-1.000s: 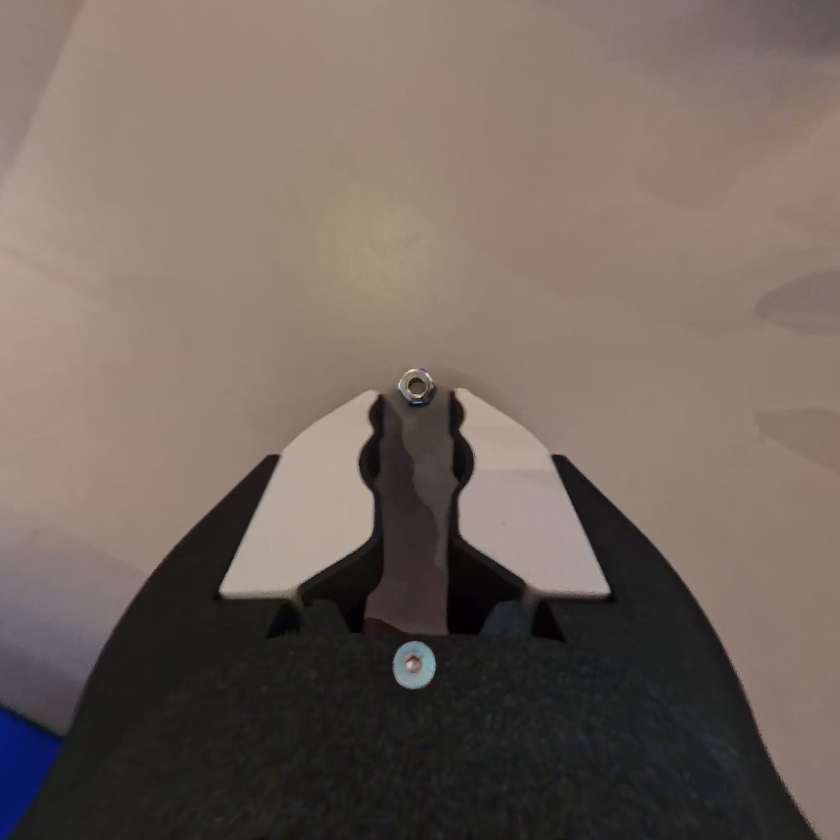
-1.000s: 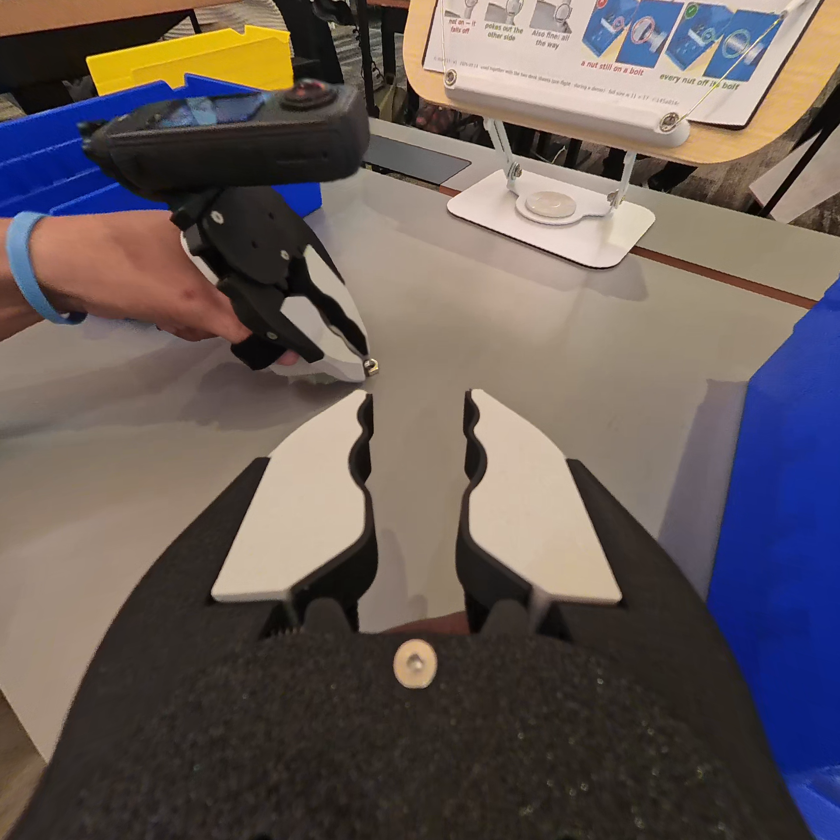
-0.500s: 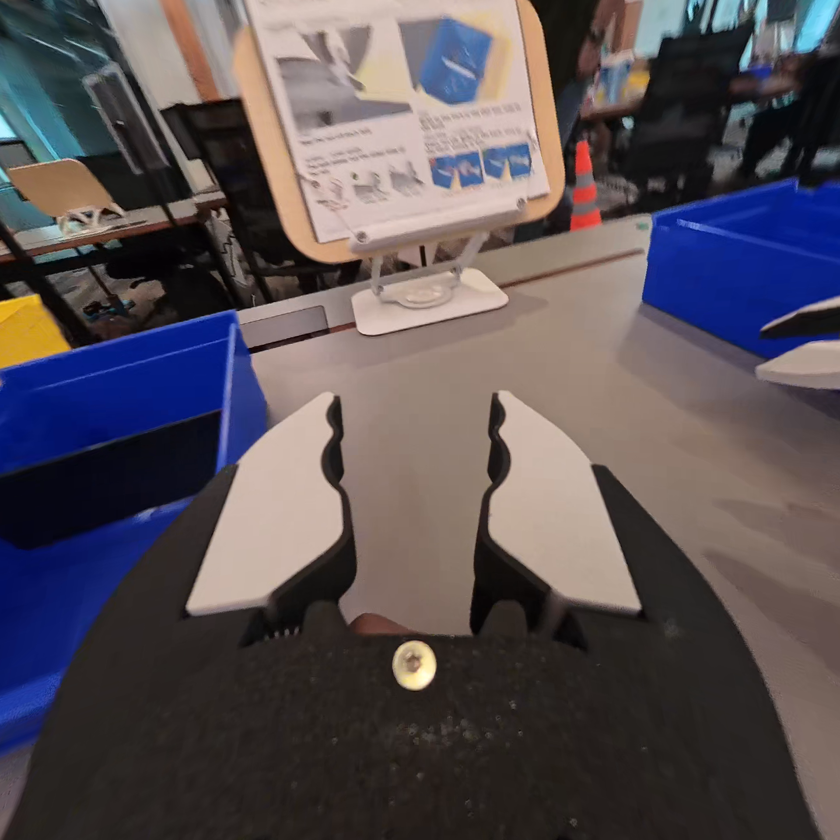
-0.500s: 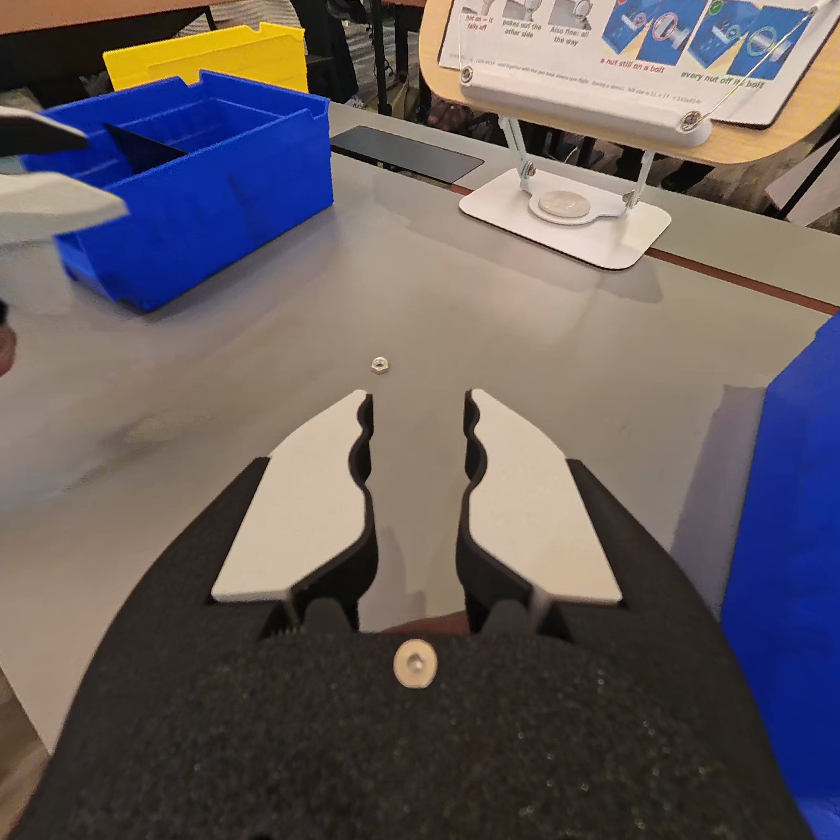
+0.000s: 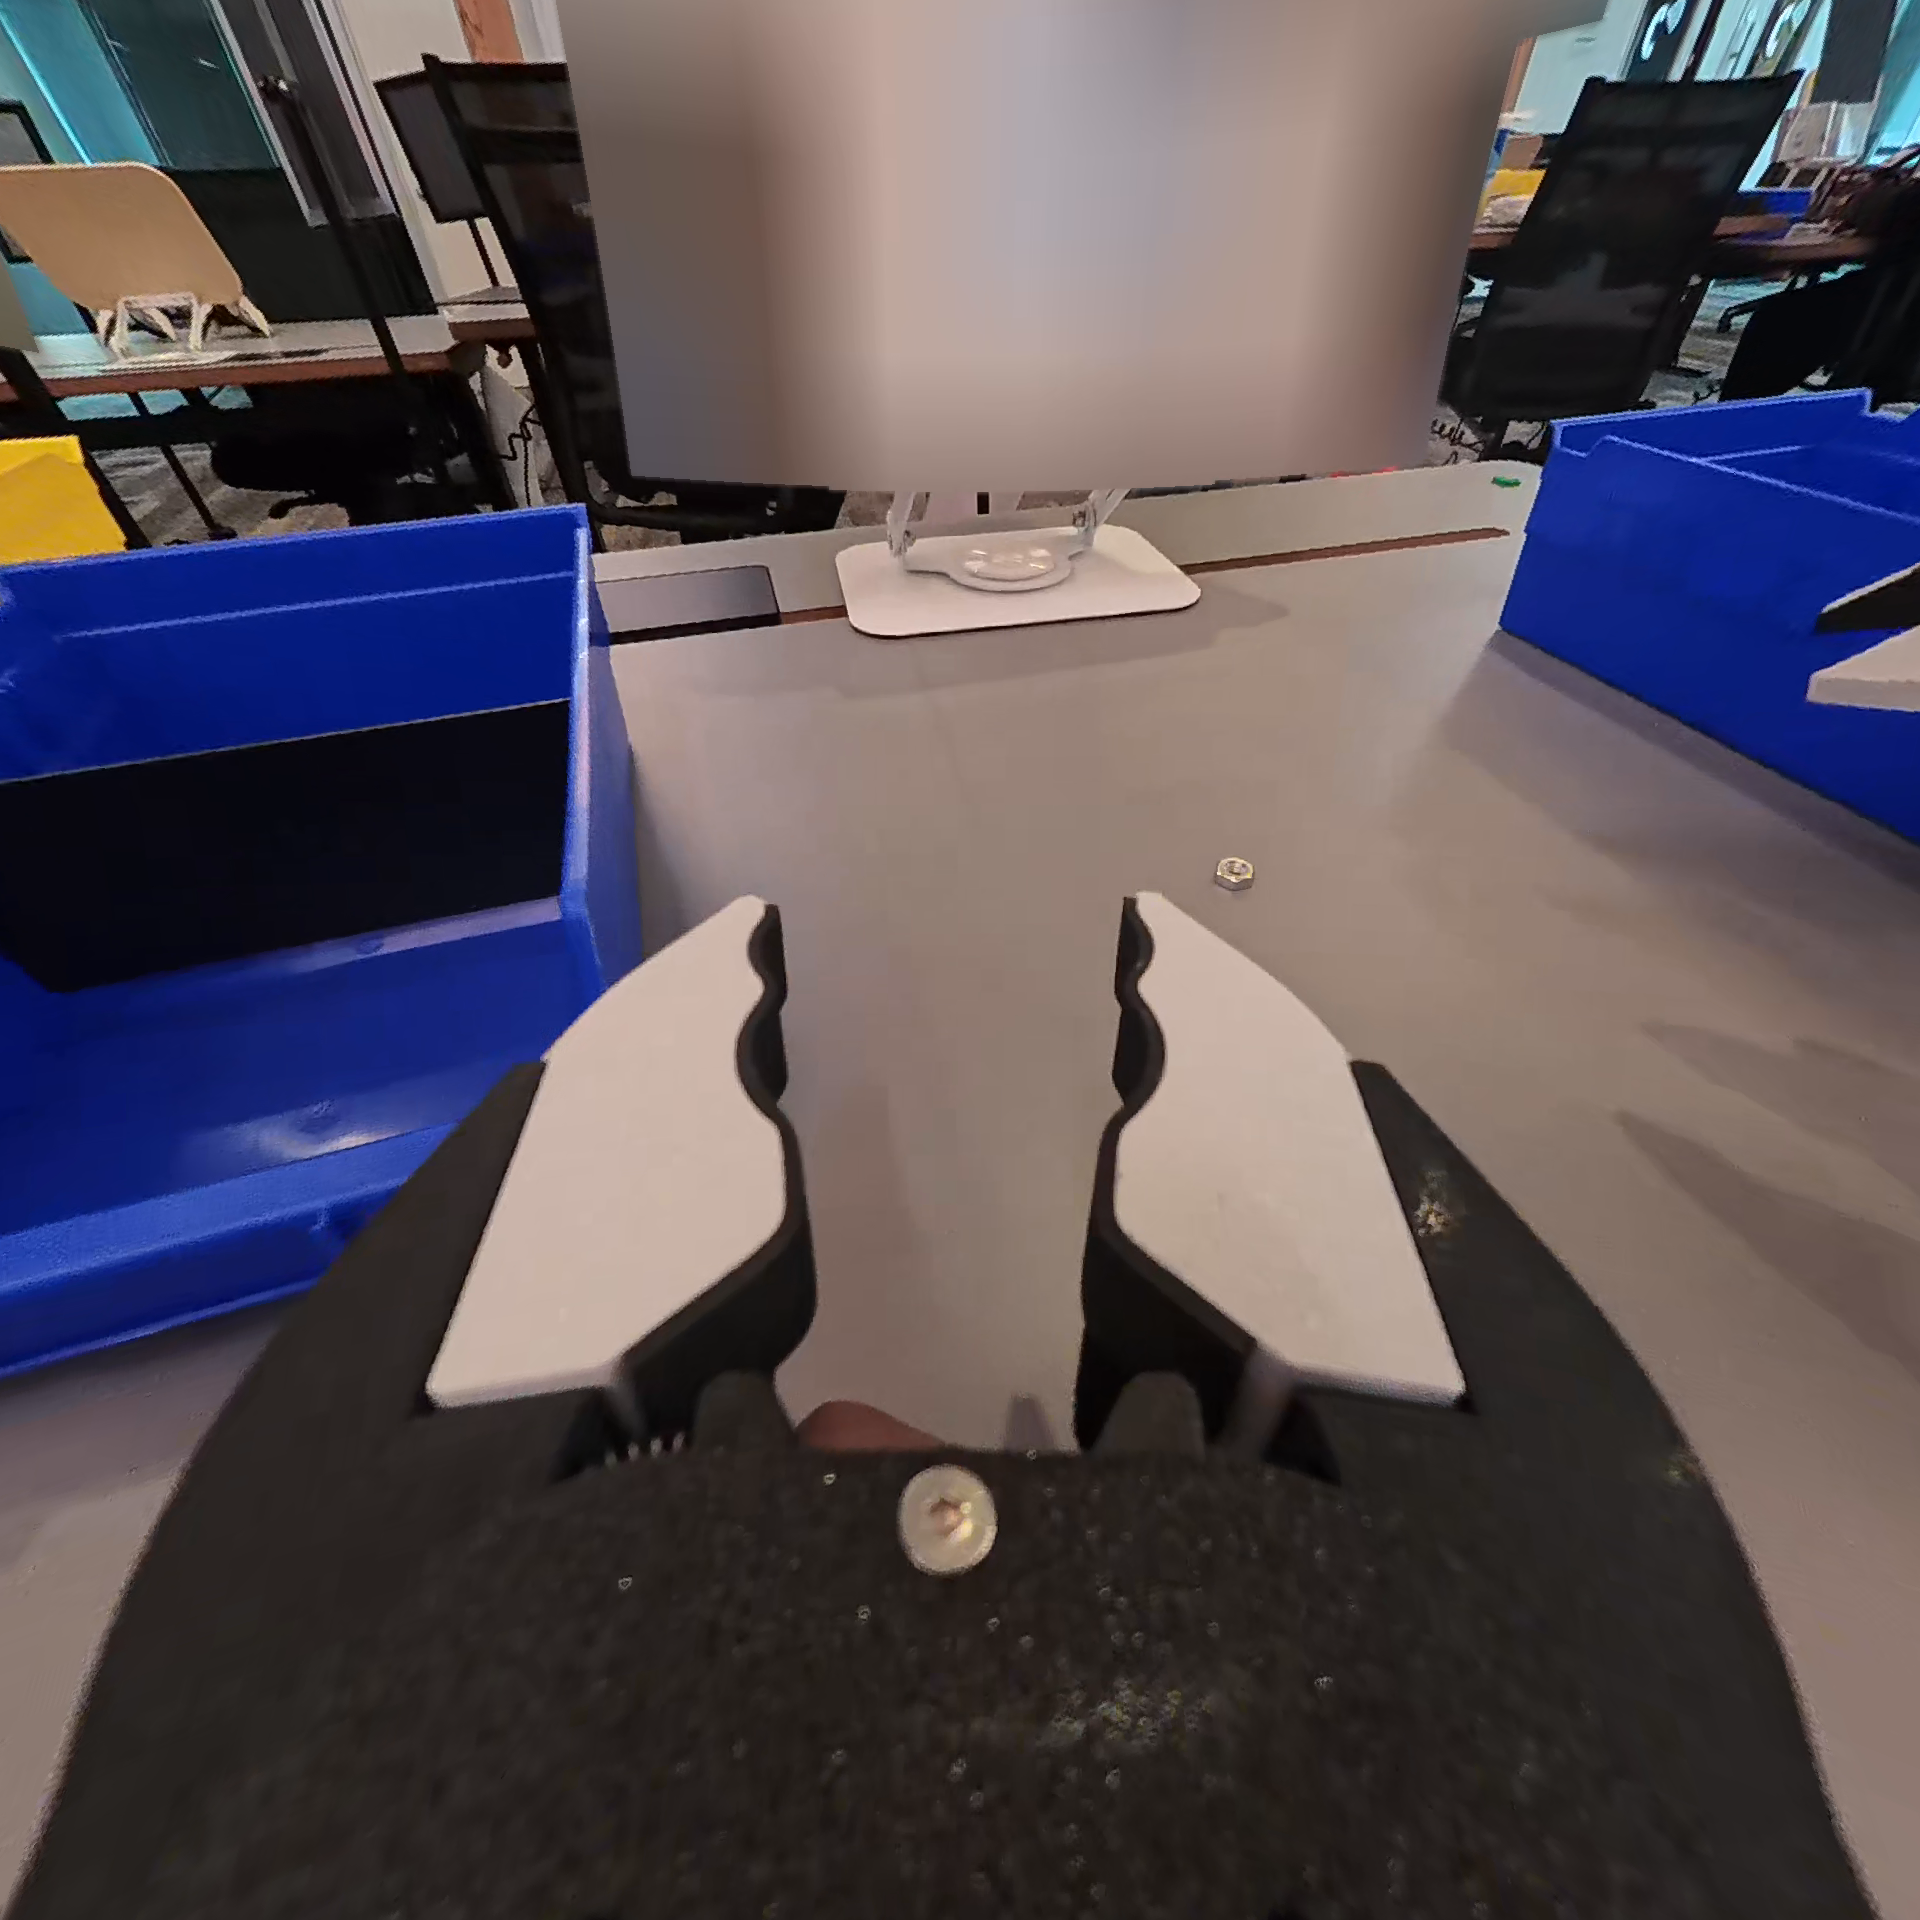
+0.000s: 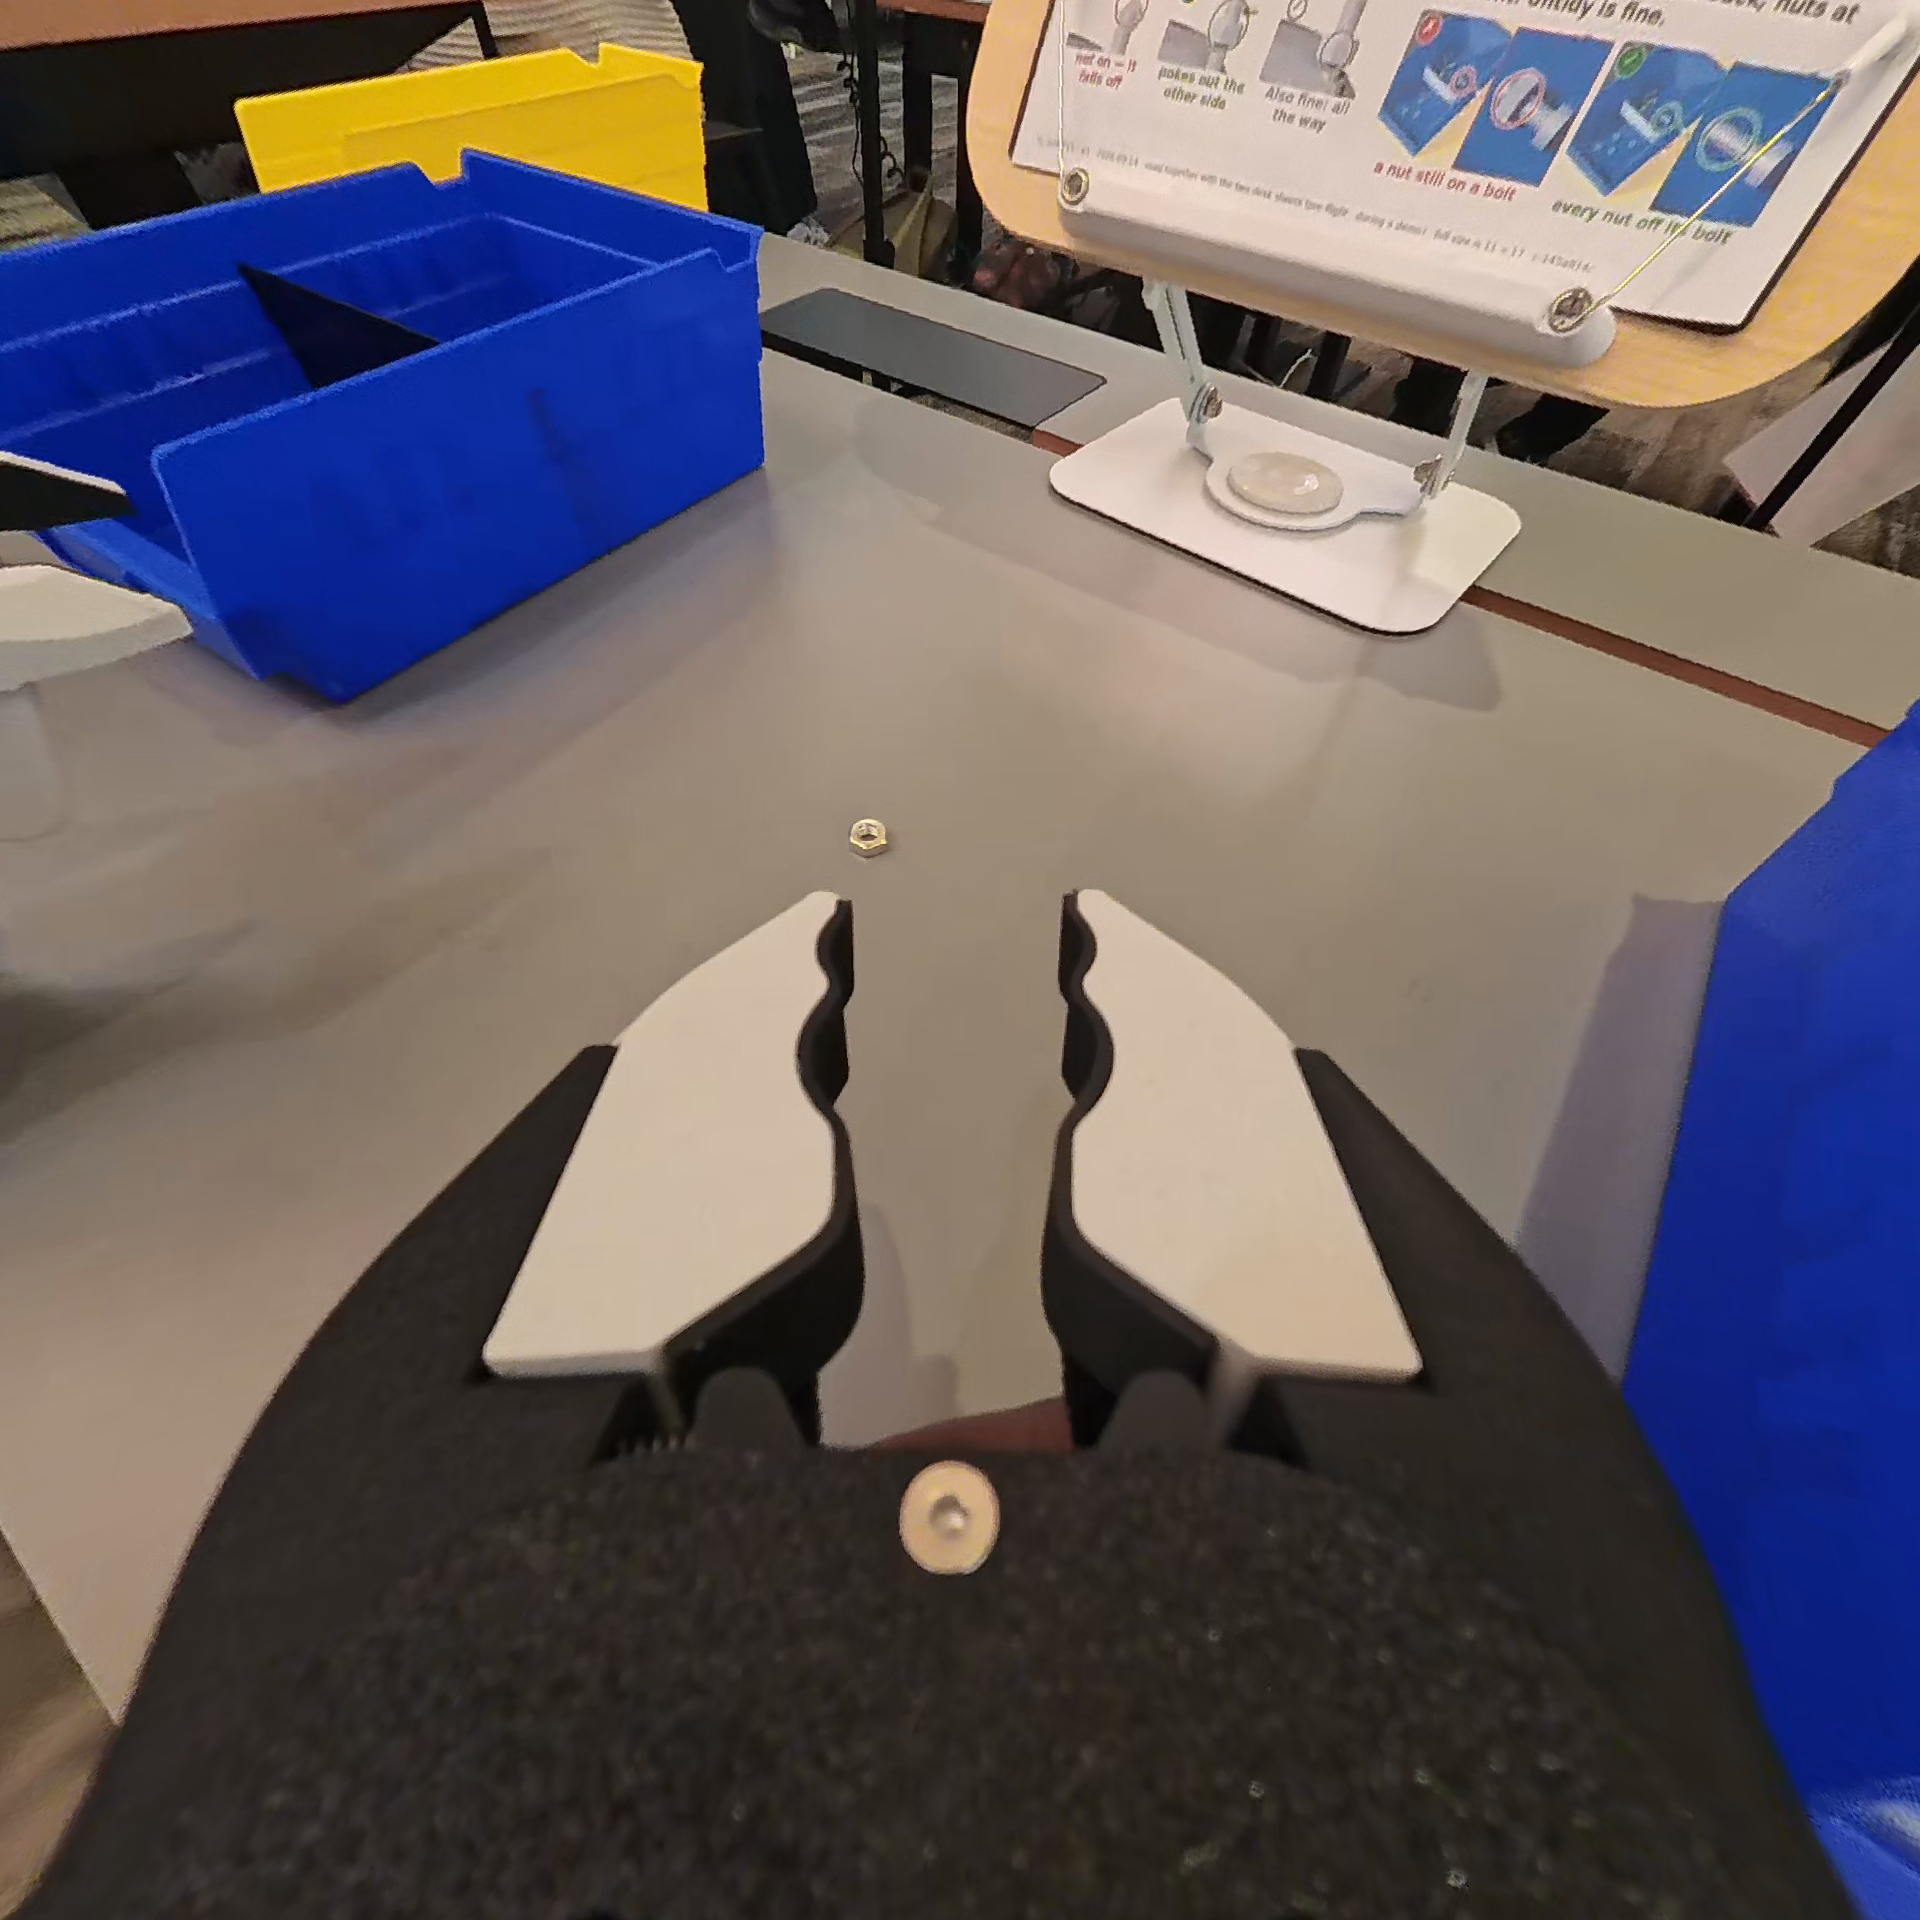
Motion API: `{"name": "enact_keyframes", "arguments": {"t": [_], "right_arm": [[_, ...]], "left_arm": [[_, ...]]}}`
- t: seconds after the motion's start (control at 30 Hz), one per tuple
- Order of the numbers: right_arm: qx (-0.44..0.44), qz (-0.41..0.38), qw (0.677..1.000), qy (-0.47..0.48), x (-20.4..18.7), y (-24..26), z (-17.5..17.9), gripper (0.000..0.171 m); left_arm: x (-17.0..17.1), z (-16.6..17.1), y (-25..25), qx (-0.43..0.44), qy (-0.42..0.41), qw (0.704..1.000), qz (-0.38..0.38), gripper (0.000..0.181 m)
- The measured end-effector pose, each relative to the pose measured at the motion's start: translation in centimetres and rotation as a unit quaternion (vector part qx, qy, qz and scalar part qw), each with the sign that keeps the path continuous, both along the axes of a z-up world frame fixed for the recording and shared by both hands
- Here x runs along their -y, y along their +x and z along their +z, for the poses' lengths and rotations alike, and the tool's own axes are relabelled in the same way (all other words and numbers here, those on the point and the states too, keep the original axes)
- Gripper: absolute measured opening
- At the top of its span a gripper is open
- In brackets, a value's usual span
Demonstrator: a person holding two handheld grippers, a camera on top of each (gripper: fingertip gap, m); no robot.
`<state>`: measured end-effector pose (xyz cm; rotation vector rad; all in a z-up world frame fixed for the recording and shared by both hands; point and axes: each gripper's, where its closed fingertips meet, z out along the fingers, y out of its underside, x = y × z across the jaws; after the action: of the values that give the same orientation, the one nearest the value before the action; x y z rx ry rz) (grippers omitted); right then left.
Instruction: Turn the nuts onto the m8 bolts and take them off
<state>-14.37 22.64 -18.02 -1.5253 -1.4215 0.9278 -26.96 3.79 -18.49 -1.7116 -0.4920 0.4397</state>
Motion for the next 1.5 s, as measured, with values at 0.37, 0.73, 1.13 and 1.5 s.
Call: {"name": "enact_keyframes", "arguments": {"t": [0.37, 0.73, 1.13, 1.5], "right_arm": [[0.001, -0.002, 1.0, 0.001, -0.6, 0.4, 0.1, 0.038], [0.003, -0.002, 1.0, -0.029, -1.3, 0.4, -0.2, 0.037], [0.012, -0.006, 1.0, -0.022, -1.5, 0.5, -0.2, 0.037], [0.021, -0.005, 0.999, -0.036, -2.1, 0.4, -1.2, 0.037]], "left_arm": [[5.9, 6.8, -7.2, -0.028, -0.094, 0.995, -0.035, 0.058], [5.6, -0.7, -13.5, -0.024, -0.401, 0.864, -0.304, 0.059], [2.2, -8.4, -13.8, -0.002, -0.451, 0.786, -0.422, 0.056], [1.1, -9.5, -13.6, 0.02, -0.443, 0.771, -0.457, 0.022]]}}
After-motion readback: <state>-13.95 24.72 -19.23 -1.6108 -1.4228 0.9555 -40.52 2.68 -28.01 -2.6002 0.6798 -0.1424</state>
